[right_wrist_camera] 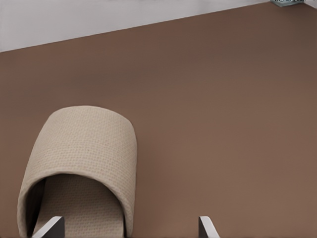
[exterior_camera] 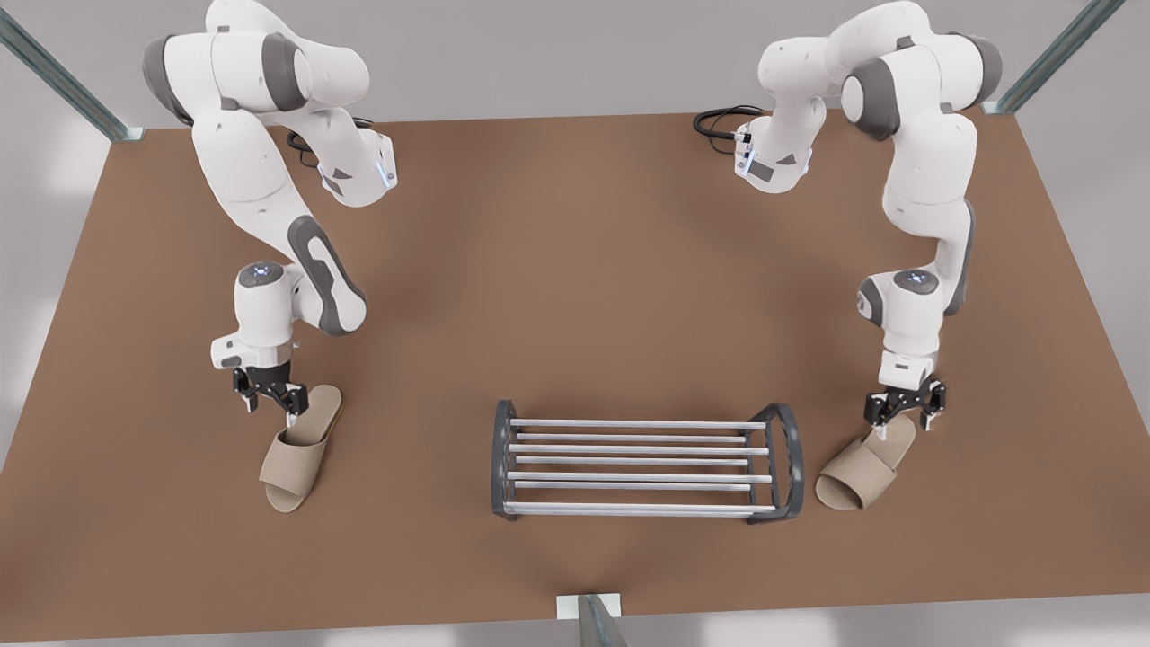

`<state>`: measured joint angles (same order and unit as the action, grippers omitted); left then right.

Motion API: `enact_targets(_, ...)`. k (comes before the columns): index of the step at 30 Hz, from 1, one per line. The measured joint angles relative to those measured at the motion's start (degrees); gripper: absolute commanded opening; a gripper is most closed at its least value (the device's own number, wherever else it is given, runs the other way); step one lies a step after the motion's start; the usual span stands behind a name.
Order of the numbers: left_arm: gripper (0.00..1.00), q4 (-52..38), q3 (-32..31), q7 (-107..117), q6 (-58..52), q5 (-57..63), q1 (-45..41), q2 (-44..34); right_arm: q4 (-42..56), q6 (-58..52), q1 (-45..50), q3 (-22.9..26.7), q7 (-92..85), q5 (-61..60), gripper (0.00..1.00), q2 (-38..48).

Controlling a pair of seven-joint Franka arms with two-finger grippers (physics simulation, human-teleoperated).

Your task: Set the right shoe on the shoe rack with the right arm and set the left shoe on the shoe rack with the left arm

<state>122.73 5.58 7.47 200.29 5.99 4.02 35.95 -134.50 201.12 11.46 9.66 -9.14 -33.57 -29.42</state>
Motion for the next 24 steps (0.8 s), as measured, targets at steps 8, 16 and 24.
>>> enact_targets(8, 0.99, 0.1, -21.1, 0.1, -0.2, 24.0, 26.1, -0.4, 1.2, 0.0, 0.2, 0.0, -1.2, -0.1, 1.0, -1.3)
enact_targets(16, 0.99, 0.8, -30.5, 0.2, -0.4, 36.3, 35.8, 2.2, 3.8, 0.0, 1.0, -0.1, -1.9, -1.8, 1.0, -3.4)
enact_targets(24, 0.99, -2.3, -33.7, 0.3, -0.4, 44.1, 40.8, 6.0, 6.5, 0.0, 0.7, -0.1, -2.2, -2.5, 1.0, -5.5)
